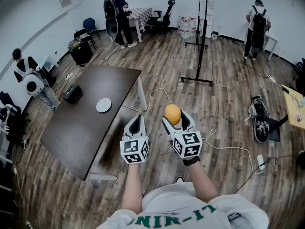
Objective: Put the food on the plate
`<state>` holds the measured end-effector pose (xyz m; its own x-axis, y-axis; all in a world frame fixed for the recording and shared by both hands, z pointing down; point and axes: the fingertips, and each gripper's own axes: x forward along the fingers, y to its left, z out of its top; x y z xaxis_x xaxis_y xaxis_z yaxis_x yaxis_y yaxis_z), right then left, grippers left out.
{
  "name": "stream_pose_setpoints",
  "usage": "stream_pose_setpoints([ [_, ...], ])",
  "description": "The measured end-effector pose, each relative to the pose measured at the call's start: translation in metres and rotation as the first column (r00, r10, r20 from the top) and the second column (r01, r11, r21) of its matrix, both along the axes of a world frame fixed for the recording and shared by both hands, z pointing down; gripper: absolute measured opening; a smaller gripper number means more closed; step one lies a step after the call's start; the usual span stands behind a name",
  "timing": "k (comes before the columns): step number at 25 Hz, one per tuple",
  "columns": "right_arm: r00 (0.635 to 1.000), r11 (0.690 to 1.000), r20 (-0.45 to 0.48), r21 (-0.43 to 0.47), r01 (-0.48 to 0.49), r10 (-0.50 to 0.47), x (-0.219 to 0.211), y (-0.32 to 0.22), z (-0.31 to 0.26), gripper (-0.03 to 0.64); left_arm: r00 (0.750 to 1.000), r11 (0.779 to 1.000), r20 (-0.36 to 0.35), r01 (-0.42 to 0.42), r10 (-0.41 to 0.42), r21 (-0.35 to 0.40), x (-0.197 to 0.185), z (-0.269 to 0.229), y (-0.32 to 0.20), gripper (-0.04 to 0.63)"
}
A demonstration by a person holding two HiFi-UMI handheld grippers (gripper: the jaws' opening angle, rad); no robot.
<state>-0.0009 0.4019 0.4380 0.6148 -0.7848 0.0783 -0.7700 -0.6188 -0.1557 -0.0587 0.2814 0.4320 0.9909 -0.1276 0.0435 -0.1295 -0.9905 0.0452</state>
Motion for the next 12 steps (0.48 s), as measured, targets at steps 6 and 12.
stream_pose_setpoints([
  [6, 1.0, 1.0, -0.009, -0.007, 0.011, -0.011, 0.04, 0.029, 0.006, 0.342, 1.0, 1.0, -0.003, -0.003, 0.003, -0.003, 0.044, 0.009, 0.033, 0.011],
  [12, 1.0, 1.0, 0.002, -0.007, 0.02, -0.02, 0.07, 0.05, 0.019, 0.342, 1.0, 0.999, 0.002, 0.019, -0.019, -0.033, 0.073, 0.021, 0.052, 0.011],
])
